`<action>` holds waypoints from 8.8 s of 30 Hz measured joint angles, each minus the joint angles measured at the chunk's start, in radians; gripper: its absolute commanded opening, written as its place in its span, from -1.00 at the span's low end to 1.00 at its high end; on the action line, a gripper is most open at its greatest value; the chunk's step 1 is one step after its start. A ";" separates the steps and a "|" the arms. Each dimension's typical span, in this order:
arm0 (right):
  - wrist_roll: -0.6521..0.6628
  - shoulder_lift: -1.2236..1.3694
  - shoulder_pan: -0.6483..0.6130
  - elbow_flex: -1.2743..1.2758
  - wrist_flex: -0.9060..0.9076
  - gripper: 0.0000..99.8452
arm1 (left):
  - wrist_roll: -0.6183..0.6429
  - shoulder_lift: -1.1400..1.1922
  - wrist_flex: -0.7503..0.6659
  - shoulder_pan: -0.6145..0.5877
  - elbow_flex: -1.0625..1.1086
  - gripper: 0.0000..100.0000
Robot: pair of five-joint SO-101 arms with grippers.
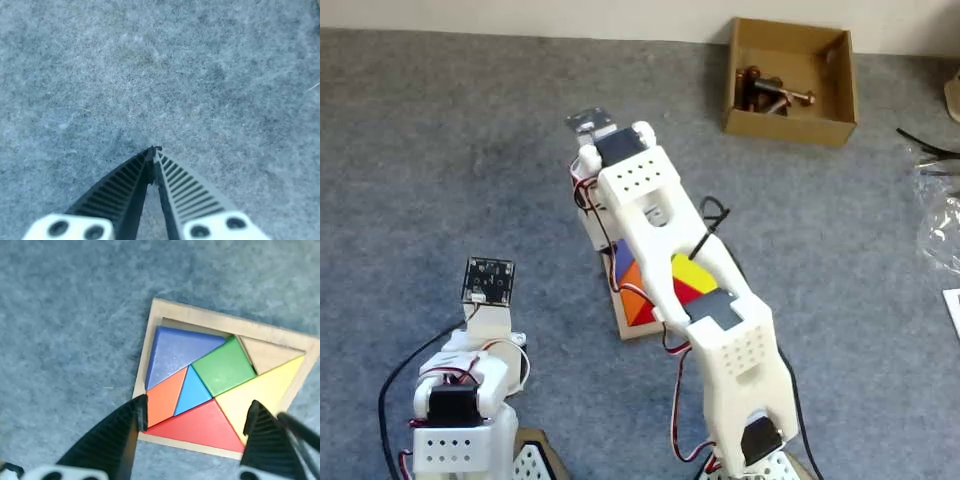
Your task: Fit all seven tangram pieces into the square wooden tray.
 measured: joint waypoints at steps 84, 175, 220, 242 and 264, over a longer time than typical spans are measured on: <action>0.072 -0.539 0.278 0.147 0.005 -0.99 | 0.000 0.000 0.000 0.000 0.000 -0.99; 0.199 -2.214 0.641 1.913 -0.460 -0.99 | 0.000 0.000 0.000 0.000 0.000 -0.99; 0.147 -2.397 0.574 2.318 -0.482 -0.99 | 0.000 0.000 0.000 0.000 0.000 -0.99; 0.147 -2.397 0.486 2.318 -0.506 -0.98 | 0.000 0.000 0.000 0.000 0.000 -0.99; 0.147 -2.397 0.628 2.318 -0.503 -0.99 | 0.000 0.000 0.000 0.000 0.000 -0.99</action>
